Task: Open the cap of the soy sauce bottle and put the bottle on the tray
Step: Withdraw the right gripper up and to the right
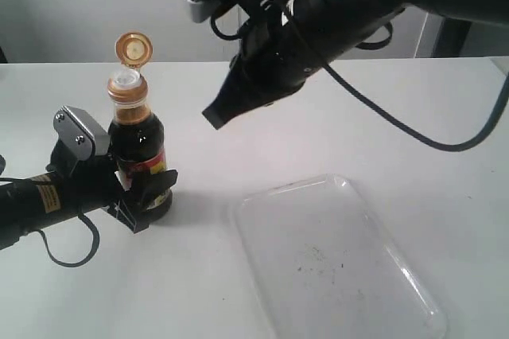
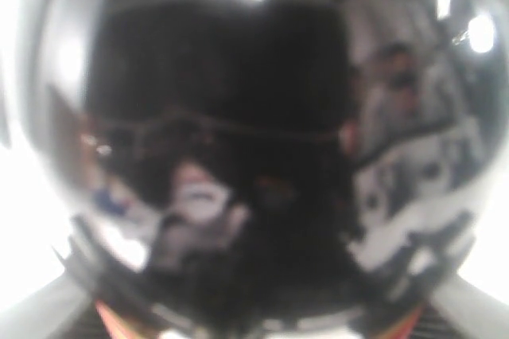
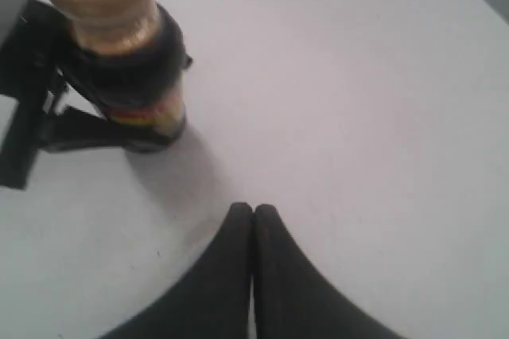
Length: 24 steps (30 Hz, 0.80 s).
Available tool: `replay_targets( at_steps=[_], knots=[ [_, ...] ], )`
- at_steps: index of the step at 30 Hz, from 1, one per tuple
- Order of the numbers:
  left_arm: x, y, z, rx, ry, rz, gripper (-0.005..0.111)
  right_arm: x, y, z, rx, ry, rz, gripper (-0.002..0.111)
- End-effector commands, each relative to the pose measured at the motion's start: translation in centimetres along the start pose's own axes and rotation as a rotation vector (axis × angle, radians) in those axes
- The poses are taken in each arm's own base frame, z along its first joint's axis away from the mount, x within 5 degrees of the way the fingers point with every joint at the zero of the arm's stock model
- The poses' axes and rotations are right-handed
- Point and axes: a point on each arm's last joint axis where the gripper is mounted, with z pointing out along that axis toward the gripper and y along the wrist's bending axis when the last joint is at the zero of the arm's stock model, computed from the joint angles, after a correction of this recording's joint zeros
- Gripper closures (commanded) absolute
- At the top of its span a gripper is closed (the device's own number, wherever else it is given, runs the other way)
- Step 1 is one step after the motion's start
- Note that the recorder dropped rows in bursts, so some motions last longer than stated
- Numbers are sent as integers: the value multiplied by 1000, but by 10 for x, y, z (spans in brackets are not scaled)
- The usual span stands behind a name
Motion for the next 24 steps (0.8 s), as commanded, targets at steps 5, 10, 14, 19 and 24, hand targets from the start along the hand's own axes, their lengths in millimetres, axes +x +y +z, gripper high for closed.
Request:
replay_targets(
  at_steps=[5, 10, 14, 19, 24],
  knots=[
    [3, -2, -2, 6, 19, 8, 107, 23, -32, -12, 252, 219, 81, 108],
    [3, -2, -2, 6, 19, 8, 107, 42, -66, -34, 330, 232, 223, 108],
    [3, -2, -2, 6, 19, 5, 107, 55, -80, -57, 379, 216, 286, 108],
    [3, -2, -2, 7, 19, 2, 107, 74, -95, -84, 431, 208, 374, 108],
    [3, -2, -2, 9, 19, -2, 107, 99, -106, -93, 449, 301, 468, 108]
  ],
)
